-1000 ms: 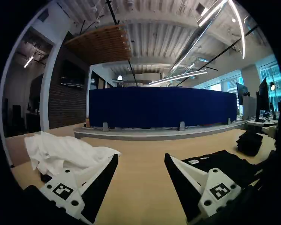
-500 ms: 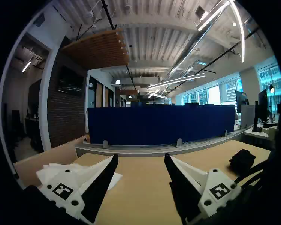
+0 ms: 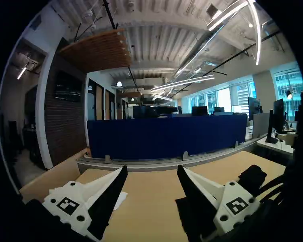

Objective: Fold towel

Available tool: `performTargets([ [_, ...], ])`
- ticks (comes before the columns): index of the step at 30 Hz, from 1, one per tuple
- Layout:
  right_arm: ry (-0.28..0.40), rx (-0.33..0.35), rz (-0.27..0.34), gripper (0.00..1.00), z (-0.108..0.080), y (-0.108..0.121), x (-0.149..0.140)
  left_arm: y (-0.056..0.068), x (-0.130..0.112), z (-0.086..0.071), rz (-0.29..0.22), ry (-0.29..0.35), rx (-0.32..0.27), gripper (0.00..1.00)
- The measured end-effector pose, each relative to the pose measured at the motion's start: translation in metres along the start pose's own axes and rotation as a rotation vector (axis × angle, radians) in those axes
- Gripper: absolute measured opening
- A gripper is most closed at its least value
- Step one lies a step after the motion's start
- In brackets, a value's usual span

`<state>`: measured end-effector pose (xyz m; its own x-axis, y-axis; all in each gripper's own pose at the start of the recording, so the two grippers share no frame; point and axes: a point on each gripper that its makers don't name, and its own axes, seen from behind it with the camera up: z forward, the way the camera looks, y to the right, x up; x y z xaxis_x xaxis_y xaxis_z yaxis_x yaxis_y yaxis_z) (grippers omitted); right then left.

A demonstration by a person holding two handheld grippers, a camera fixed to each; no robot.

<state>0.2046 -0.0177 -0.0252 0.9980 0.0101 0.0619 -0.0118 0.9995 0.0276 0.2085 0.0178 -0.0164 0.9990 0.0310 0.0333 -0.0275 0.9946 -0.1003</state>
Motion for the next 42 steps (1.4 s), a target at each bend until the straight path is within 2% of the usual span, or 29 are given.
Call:
performTargets([
  [7, -0.087, 0.081, -0.032, 1.00, 0.001, -0.016, -0.016, 0.023, -0.009, 0.003, 0.025, -0.065, -0.096, 0.92],
  [12, -0.176, 0.163, -0.080, 1.00, -0.002, -0.033, -0.031, 0.039, -0.017, 0.004, 0.036, -0.117, -0.176, 0.91],
  [15, -0.232, 0.230, -0.123, 1.00, -0.007, -0.046, -0.041, 0.052, -0.027, 0.002, 0.042, -0.162, -0.241, 0.91],
  [21, -0.368, 0.406, -0.197, 1.00, -0.025, -0.076, -0.070, 0.078, -0.060, -0.010, 0.046, -0.292, -0.382, 0.91],
  [24, -0.421, 0.451, -0.211, 1.00, -0.030, -0.083, -0.083, 0.083, -0.071, -0.015, 0.036, -0.329, -0.411, 0.91],
  [27, -0.442, 0.472, -0.222, 1.00, -0.032, -0.087, -0.090, 0.085, -0.079, -0.017, 0.037, -0.345, -0.421, 0.91],
  [42, -0.514, 0.498, -0.252, 1.00, -0.031, -0.094, -0.136, 0.101, -0.123, -0.021, 0.107, -0.384, -0.464, 0.91],
])
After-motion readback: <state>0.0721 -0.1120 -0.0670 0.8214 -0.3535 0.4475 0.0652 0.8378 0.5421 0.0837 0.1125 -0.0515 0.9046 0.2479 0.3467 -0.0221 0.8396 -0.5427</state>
